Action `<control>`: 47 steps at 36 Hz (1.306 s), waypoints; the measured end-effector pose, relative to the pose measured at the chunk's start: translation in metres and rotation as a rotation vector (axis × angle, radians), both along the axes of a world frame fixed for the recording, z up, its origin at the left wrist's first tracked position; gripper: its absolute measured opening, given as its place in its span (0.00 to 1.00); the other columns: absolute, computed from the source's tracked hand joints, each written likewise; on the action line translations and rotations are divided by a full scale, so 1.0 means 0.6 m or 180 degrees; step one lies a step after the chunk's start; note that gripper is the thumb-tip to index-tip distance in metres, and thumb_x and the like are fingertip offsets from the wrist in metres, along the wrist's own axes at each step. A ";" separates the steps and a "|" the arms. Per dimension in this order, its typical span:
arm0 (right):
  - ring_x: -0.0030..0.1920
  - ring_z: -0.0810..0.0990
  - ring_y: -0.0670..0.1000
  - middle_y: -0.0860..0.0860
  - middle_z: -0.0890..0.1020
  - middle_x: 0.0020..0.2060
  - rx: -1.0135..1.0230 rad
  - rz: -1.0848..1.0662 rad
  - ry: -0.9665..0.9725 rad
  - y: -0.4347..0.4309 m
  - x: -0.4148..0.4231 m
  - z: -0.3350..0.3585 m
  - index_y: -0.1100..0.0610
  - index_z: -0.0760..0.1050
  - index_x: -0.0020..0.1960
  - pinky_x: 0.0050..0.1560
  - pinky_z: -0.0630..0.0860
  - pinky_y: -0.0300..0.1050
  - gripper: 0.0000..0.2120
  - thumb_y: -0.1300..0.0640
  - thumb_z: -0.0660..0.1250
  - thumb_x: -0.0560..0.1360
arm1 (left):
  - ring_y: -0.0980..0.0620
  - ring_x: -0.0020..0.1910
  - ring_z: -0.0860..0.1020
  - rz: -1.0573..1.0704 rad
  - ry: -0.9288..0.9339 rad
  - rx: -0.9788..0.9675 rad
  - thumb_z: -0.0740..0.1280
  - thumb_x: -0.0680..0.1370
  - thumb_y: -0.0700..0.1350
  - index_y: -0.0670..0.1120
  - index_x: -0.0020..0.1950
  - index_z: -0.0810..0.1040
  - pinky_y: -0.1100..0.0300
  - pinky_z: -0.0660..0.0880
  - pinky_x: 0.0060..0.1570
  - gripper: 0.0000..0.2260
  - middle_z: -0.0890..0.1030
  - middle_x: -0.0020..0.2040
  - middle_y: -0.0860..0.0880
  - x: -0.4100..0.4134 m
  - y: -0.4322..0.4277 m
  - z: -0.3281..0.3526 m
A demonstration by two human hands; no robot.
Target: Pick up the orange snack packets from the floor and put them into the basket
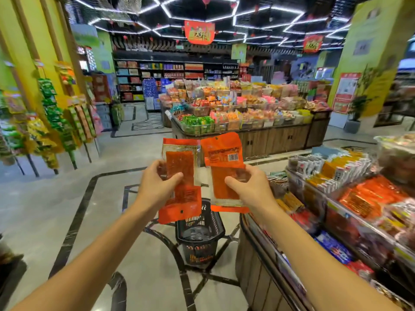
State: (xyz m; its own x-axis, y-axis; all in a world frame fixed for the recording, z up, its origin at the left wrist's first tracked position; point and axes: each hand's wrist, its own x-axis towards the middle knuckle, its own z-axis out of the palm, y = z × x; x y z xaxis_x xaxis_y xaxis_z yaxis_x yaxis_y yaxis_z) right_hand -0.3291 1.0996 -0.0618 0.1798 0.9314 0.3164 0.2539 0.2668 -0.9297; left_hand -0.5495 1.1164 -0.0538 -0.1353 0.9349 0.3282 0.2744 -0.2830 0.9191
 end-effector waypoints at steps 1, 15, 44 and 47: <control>0.45 0.84 0.45 0.49 0.86 0.45 -0.0006 -0.0007 -0.0005 0.021 0.000 0.001 0.55 0.81 0.53 0.42 0.82 0.35 0.09 0.61 0.72 0.74 | 0.53 0.46 0.81 -0.0038 -0.0010 0.0003 0.72 0.75 0.42 0.49 0.56 0.76 0.59 0.78 0.40 0.12 0.81 0.49 0.51 0.002 0.022 0.001; 0.41 0.84 0.38 0.43 0.86 0.43 -0.0129 -0.0069 0.0053 0.327 0.066 -0.033 0.49 0.81 0.52 0.35 0.77 0.29 0.09 0.60 0.71 0.74 | 0.52 0.48 0.81 -0.0051 0.0094 -0.0253 0.72 0.75 0.44 0.48 0.58 0.74 0.57 0.79 0.42 0.13 0.82 0.52 0.50 0.065 0.343 -0.034; 0.44 0.84 0.45 0.50 0.85 0.45 -0.1350 0.0274 0.0214 1.105 0.059 -0.334 0.55 0.81 0.54 0.45 0.83 0.42 0.10 0.63 0.71 0.73 | 0.51 0.51 0.82 0.0166 0.0016 -0.1406 0.71 0.75 0.41 0.54 0.57 0.74 0.54 0.80 0.50 0.14 0.83 0.53 0.50 0.064 1.082 -0.351; 0.41 0.85 0.43 0.51 0.86 0.44 -0.1652 0.0194 0.0324 1.174 0.050 -0.419 0.55 0.81 0.52 0.43 0.83 0.40 0.10 0.64 0.72 0.73 | 0.48 0.52 0.82 0.0149 -0.0034 -0.1737 0.71 0.75 0.39 0.50 0.59 0.74 0.49 0.80 0.53 0.14 0.83 0.54 0.46 0.053 1.161 -0.442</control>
